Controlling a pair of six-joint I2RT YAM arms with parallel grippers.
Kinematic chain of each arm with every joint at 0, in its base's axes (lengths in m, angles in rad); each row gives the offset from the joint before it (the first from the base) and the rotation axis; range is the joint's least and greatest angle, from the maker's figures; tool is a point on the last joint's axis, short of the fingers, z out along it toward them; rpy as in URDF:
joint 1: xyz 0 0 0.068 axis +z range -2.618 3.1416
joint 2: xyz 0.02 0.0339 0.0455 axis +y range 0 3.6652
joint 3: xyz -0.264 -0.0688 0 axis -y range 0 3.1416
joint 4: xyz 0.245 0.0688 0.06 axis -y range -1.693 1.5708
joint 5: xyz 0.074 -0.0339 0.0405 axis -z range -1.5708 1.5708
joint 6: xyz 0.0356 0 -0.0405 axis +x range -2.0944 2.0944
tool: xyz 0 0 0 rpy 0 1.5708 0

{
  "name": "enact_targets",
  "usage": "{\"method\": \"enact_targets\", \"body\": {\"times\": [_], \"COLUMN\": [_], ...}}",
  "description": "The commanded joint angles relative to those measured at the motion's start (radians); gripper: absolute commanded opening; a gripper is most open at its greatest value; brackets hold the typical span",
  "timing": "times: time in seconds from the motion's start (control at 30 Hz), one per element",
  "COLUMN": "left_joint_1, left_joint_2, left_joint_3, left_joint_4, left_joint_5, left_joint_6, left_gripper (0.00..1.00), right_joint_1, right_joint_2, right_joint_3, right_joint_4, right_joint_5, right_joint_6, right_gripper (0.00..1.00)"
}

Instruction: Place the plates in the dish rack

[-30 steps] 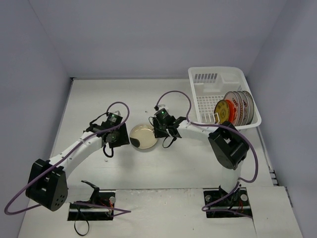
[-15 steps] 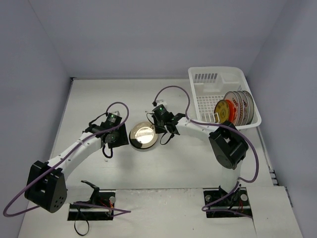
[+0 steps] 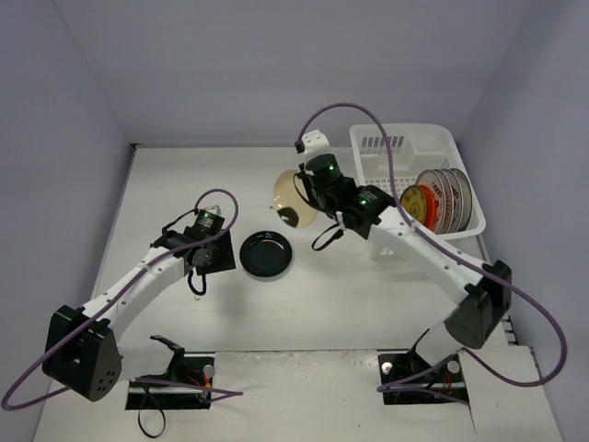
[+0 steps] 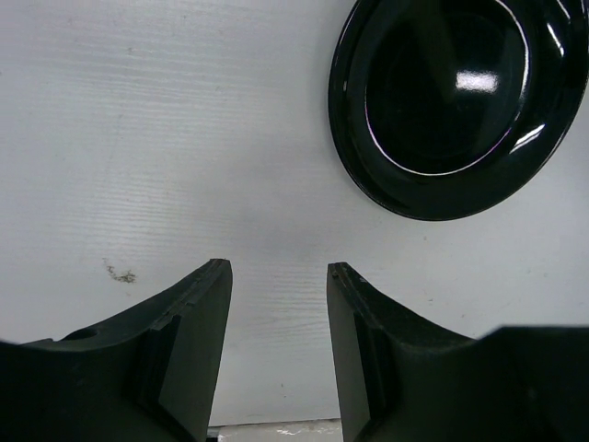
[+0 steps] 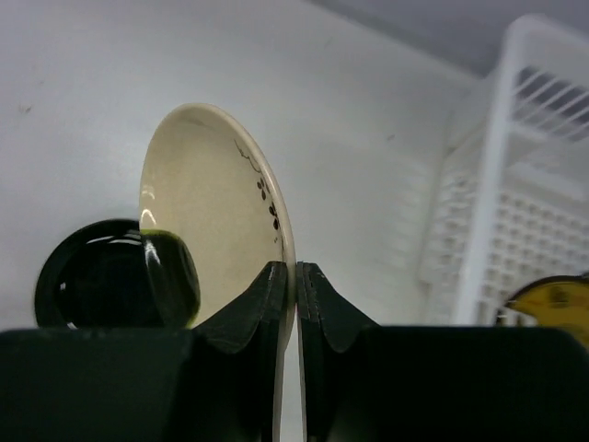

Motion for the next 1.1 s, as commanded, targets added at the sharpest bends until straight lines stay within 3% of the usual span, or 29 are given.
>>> {"method": "enact_targets", "body": {"times": [0.0,0.17,0.67,0.93,1.07], "left_joint_1": [0.005,0.006,0.005,0.006,0.005], "left_joint_2": [-0.033,-0.042,-0.041,-0.041,-0.041], "left_joint_3": [0.084,0.095,0.091,0.088,0.091], "left_joint_4": [-0.029,-0.038,-0.041,-0.047,-0.055], "left_joint_5": [-0.043,-0.042,-0.028,-0.029,-0.037], "left_joint_6": [0.035,0.042,0.046,0.057,0.061], "left_gripper": [0.45,0.45,0.45,0.46,0.53], "right_joint_1": [-0.016,-0.099,-0.435,-0.496,-0.496], "right_joint_2": [-0.111,-0.188,-0.203,-0.130,-0.090], "right_joint_3": [0.066,0.075,-0.096,-0.173,-0.198], "right_joint_4": [-0.053,-0.096,0.020,0.106,0.129], "right_joint_5": [0.212,0.318,0.306,0.288,0.295], "right_joint_6": [-0.191,-0.297,-0.518,-0.585,-0.596], "right_gripper": [0.00,0.00,0.00,0.00,0.00]}}
